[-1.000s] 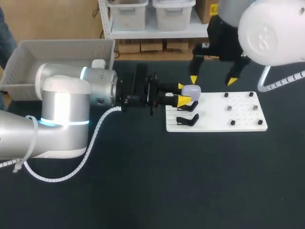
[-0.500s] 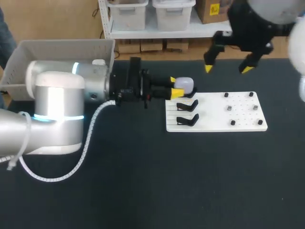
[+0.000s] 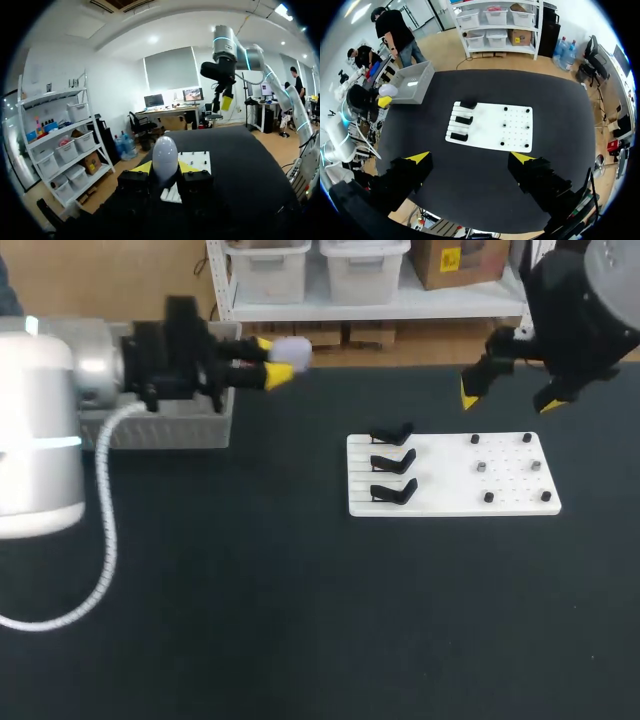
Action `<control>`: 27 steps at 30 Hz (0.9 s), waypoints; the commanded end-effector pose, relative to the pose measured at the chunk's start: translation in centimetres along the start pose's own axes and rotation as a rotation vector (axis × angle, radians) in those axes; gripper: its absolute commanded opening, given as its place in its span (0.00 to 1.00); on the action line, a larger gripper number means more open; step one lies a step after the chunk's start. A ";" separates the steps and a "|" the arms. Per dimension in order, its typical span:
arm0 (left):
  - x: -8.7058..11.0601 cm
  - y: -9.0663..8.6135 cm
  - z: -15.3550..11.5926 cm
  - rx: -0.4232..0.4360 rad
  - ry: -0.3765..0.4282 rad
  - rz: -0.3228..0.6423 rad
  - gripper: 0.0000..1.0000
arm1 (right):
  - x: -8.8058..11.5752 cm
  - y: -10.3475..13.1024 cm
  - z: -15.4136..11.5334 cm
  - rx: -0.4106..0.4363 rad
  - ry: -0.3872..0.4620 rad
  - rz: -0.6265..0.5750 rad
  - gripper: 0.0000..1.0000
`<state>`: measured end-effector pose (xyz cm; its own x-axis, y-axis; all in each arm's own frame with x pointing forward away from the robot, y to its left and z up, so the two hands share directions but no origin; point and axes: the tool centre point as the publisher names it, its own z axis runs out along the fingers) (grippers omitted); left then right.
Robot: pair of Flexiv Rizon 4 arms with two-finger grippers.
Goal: Pick up each earbud case from the left stands, insert the matching earbuds, close the lid, and place the case in the box.
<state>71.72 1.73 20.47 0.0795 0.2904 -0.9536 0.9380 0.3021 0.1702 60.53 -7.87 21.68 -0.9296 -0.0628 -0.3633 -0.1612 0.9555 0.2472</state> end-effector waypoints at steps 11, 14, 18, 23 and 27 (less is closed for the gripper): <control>6.6 12.4 -9.9 -0.350 0.314 0.010 0.00 | 0.2 -0.1 0.1 0.001 -0.029 0.001 1.00; 9.0 14.6 -11.2 -0.366 0.305 -0.024 0.00 | 0.2 -0.1 0.1 0.001 -0.029 0.001 1.00; 11.3 16.3 -12.3 -0.376 0.314 -0.043 0.00 | 0.2 -0.1 0.1 0.001 -0.029 0.001 1.00; 13.7 17.8 -13.7 -0.393 0.324 -0.086 0.00 | 0.2 -0.1 0.1 0.001 -0.029 0.001 1.00; 14.2 18.6 -14.4 -0.397 0.314 -0.109 0.94 | 0.2 -0.1 0.1 0.001 -0.029 0.001 1.00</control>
<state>84.67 24.12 13.57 -0.1705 0.4756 -0.8630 0.7045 0.6712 0.2307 60.39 -7.92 21.53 -0.9204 -0.0543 -0.3872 -0.1602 0.9557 0.2469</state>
